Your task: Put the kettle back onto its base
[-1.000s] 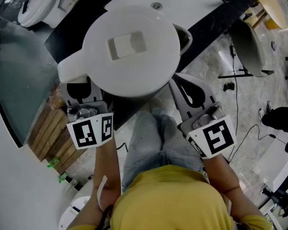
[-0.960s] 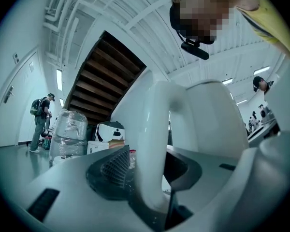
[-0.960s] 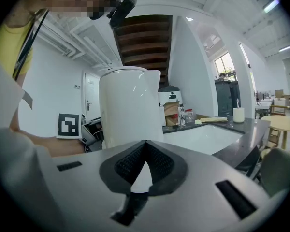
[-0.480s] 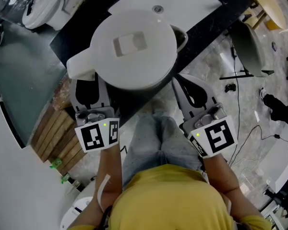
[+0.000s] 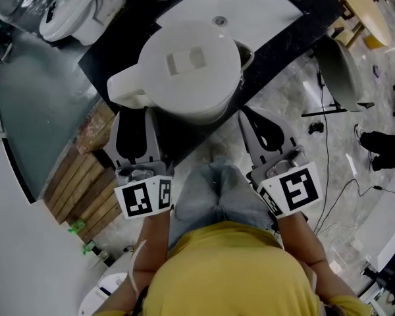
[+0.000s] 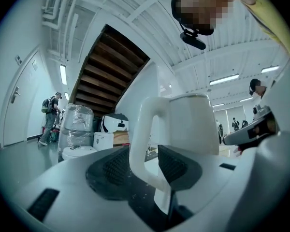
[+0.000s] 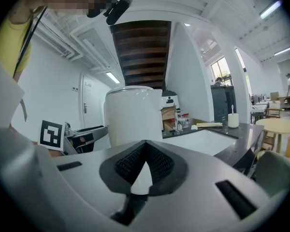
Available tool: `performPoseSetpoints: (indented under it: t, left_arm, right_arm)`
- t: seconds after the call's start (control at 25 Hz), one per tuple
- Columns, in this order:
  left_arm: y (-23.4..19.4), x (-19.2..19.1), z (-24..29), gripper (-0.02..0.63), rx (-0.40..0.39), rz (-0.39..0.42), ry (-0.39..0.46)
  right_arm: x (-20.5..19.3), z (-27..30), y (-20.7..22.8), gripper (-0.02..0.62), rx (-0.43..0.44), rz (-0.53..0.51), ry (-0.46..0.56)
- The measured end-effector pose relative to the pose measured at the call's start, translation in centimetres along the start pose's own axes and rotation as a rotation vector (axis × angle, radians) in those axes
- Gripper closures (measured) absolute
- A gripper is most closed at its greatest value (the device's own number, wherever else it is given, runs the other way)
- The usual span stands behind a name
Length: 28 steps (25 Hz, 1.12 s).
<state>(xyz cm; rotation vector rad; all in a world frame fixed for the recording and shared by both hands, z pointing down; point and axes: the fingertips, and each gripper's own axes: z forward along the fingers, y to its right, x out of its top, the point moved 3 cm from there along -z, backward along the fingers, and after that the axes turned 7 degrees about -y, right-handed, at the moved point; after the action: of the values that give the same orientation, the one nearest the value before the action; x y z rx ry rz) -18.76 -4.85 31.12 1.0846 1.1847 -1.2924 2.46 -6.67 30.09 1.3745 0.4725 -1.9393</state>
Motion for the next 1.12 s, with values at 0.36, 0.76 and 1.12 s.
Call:
performPoseSetpoints:
  t: [0.36,0.76,1.12]
  left_arm:
    - [3.9,2.3,-3.0,0.433,-0.144,0.002,-0.002]
    - [8.0,5.0,-6.3,0.434,-0.317,0.005,-0.042]
    - [9.8,6.5,-7.0,0.564,-0.417,0.020,-0.063]
  right_arm:
    - [1.7,-1.2,-1.1,0.580,-0.007,-0.026,0.040]
    - [3.8,-3.2,-2.1,0.580,-0.037,-0.055,0.073]
    - [5.4,-4.7,-4.4,0.580,-0.006,-0.073,0.091]
